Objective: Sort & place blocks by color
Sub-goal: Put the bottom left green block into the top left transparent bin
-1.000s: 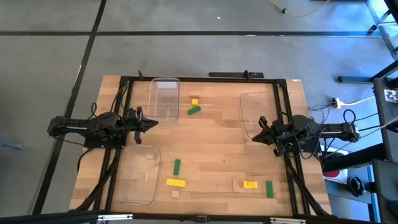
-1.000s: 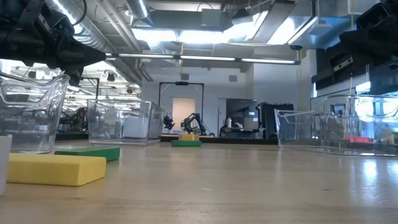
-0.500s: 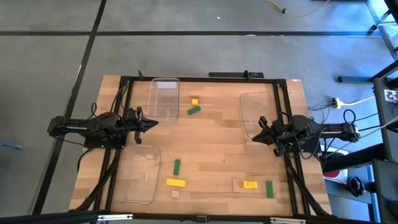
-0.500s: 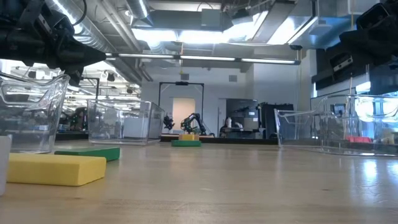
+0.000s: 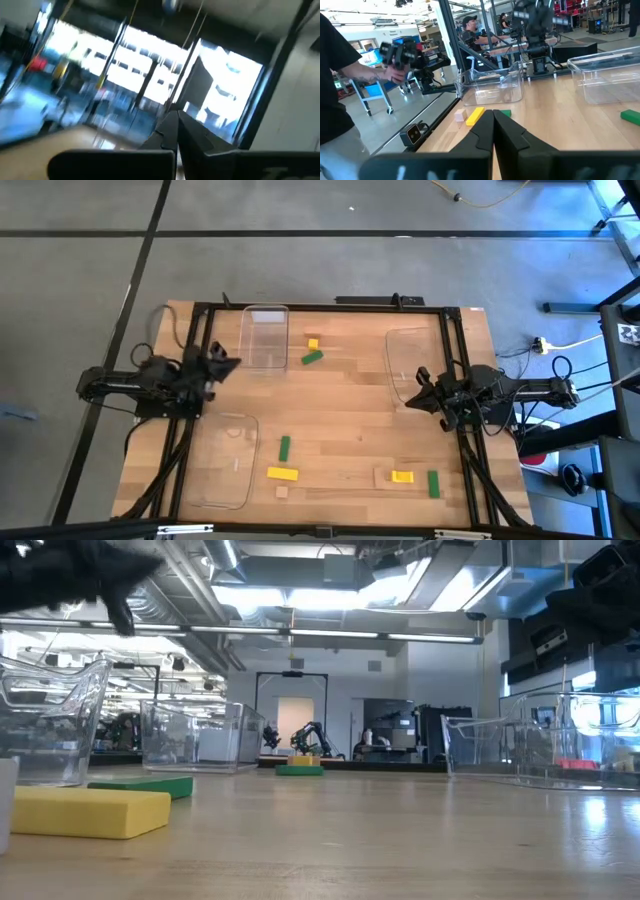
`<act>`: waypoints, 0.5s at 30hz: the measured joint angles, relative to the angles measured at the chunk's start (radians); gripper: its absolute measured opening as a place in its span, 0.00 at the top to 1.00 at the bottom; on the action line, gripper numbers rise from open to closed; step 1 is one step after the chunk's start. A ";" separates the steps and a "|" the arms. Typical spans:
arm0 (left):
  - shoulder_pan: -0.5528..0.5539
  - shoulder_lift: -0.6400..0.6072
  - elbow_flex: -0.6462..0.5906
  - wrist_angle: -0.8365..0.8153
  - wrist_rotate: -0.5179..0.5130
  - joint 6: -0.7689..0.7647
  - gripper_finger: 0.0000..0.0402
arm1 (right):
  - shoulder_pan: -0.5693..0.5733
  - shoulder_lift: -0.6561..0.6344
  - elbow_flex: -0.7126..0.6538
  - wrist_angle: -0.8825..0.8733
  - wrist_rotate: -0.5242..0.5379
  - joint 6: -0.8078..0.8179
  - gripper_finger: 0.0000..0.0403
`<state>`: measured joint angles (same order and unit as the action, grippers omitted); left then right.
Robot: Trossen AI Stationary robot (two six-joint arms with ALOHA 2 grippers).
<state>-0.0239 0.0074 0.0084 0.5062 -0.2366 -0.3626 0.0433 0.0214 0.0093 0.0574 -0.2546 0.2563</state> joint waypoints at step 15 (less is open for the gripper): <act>-0.001 0.279 0.248 0.023 -0.137 -0.079 0.90 | 0.000 0.000 0.000 0.000 0.000 -0.001 0.98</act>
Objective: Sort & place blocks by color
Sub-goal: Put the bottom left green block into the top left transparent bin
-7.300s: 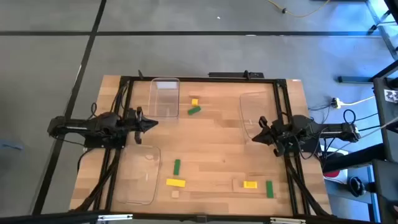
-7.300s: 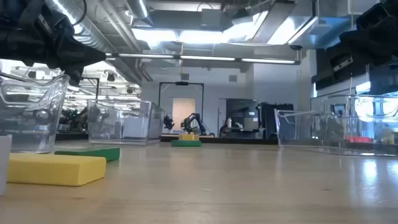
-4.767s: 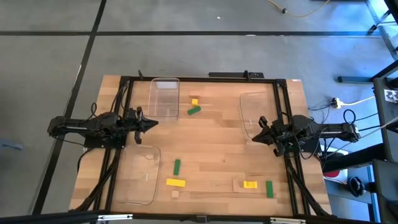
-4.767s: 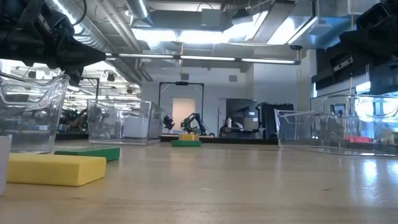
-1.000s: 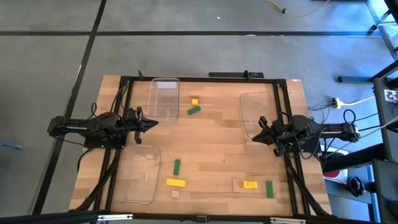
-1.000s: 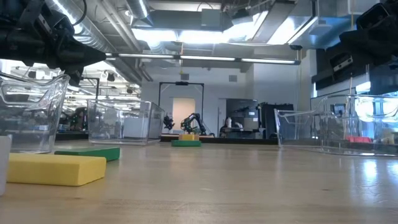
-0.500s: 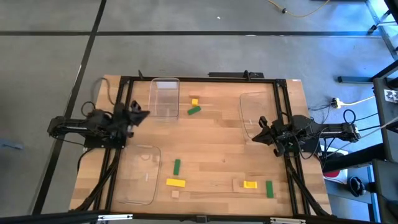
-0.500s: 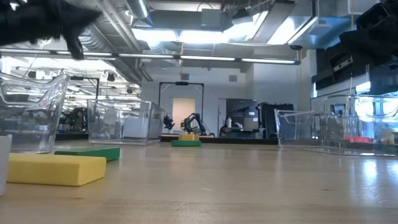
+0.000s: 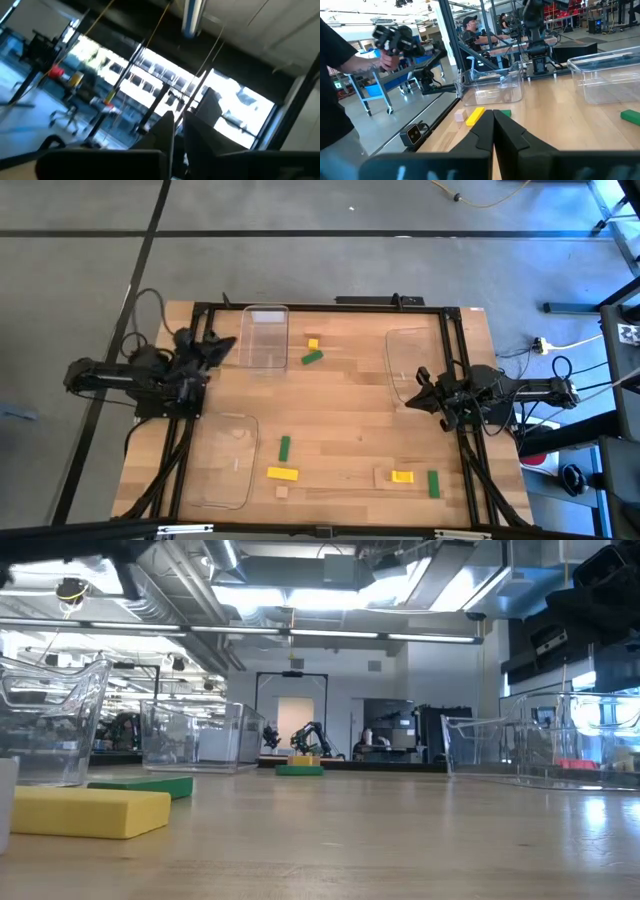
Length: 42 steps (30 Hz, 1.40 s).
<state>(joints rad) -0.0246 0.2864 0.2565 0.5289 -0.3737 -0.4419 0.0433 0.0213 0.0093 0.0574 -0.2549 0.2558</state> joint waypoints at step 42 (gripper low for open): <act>-0.377 1.637 1.327 -1.615 0.371 1.259 0.58 | 0.000 0.001 0.000 0.000 0.000 0.001 0.98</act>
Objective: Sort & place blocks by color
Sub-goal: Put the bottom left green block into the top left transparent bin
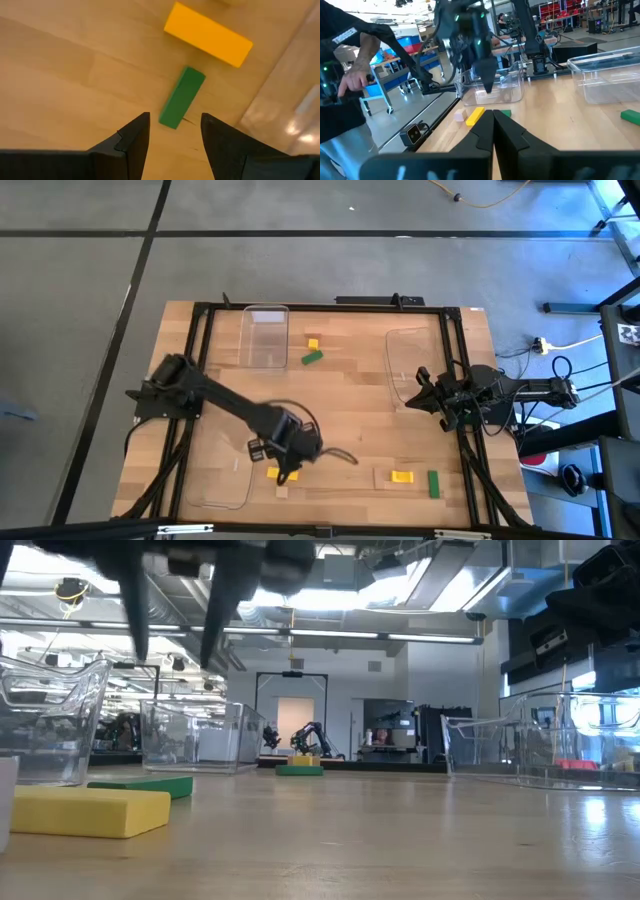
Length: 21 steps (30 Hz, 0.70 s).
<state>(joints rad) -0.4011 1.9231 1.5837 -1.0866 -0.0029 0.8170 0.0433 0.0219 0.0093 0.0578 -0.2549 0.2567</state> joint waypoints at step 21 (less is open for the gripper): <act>0.022 0.122 -0.047 0.035 -0.064 0.057 0.58 | 0.000 0.000 0.000 0.000 0.000 -0.001 0.98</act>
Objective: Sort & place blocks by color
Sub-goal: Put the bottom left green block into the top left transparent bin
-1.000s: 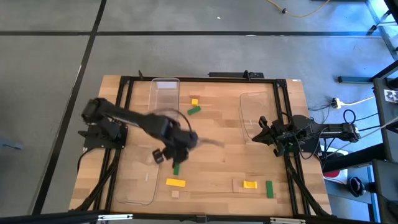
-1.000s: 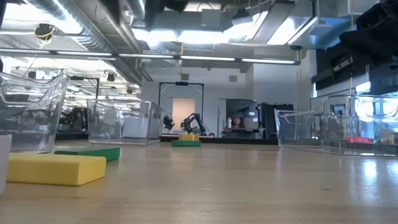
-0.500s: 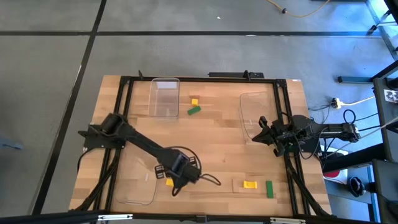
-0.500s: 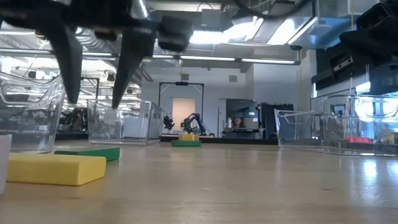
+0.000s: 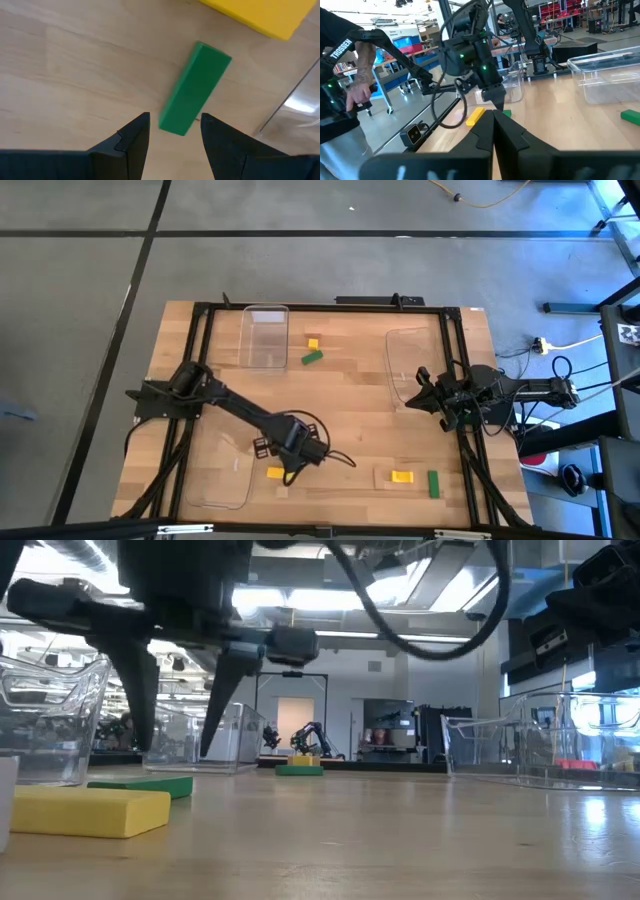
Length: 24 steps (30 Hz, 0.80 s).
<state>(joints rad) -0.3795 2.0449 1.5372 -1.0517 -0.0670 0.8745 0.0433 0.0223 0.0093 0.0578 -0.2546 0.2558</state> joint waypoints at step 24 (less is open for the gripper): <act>0.027 0.000 -0.031 0.136 0.059 0.000 0.58 | 0.000 0.000 0.000 0.000 0.000 0.000 0.98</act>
<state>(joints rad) -0.3523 2.0449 1.5063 -0.9153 -0.0082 0.8745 0.0433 0.0223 0.0093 0.0582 -0.2546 0.2557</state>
